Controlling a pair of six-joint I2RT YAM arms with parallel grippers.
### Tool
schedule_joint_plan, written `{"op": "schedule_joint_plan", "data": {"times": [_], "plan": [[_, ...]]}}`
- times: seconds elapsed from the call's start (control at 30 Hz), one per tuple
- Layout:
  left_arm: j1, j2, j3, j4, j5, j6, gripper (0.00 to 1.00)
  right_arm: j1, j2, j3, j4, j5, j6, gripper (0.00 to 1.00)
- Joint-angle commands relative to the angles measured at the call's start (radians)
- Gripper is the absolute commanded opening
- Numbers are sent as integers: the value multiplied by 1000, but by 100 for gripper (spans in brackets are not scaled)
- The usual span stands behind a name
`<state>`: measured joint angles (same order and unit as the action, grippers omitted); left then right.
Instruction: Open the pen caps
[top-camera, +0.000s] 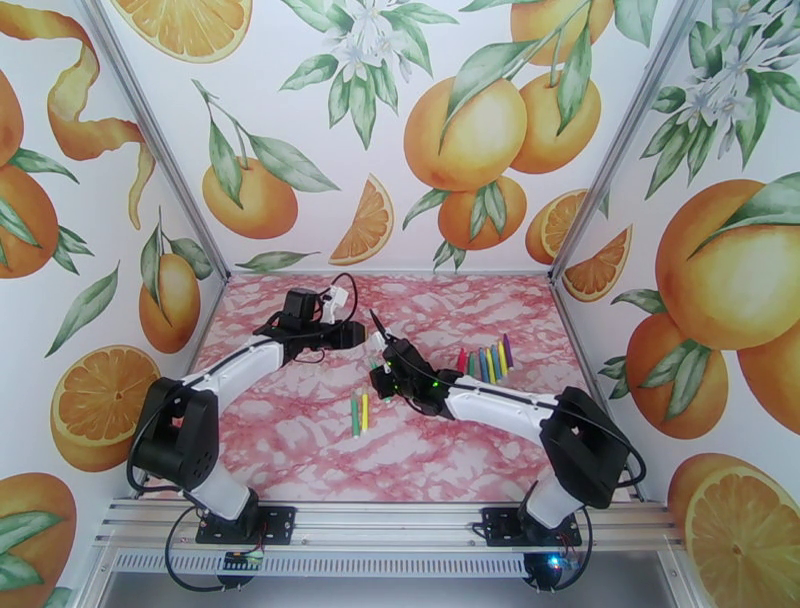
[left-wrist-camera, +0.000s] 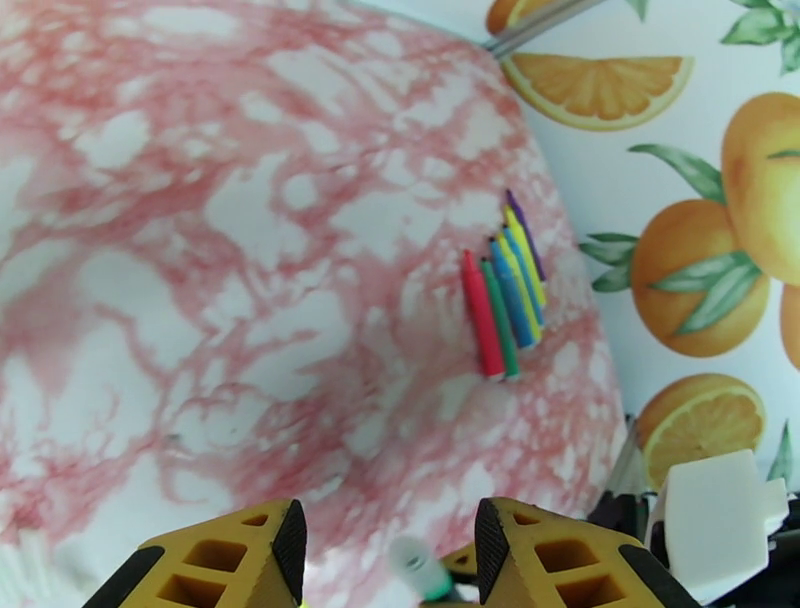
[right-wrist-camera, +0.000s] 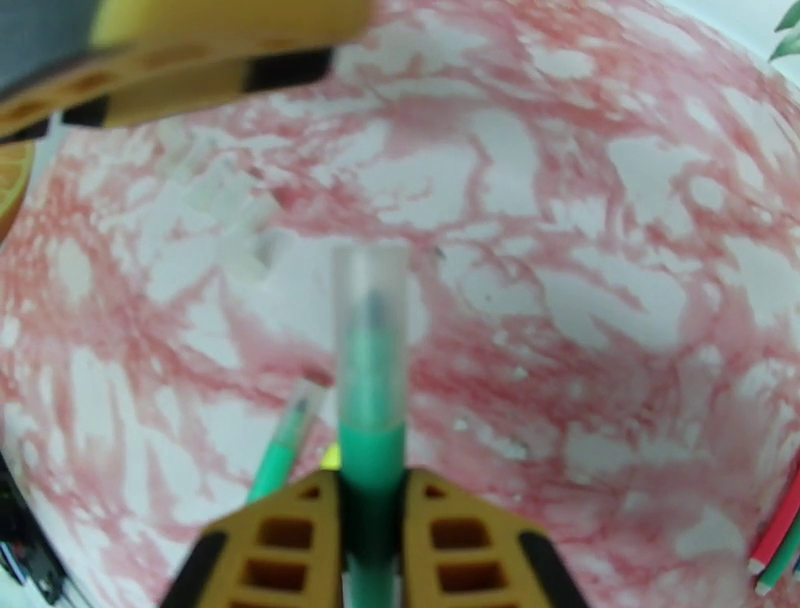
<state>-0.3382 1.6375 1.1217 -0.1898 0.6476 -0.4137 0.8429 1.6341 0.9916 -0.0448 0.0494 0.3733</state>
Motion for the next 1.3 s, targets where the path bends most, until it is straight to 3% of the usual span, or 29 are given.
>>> {"op": "schedule_joint_plan", "data": {"times": [0.0,0.53,1.0,1.27], "plan": [[-23,15,40,22,37,-1,48,-6,-30,-6,72,-22,-5,16],[-57,37,56,18,39,-20,41,-17,-63,-10,119,28,-22,15],[-90,56,72,32,40,-37,24,-30,-65,-11,123,24,-27,14],[-88,59,82,19,24,-29,19,-30,-66,-28,125,12,-27,15]]}}
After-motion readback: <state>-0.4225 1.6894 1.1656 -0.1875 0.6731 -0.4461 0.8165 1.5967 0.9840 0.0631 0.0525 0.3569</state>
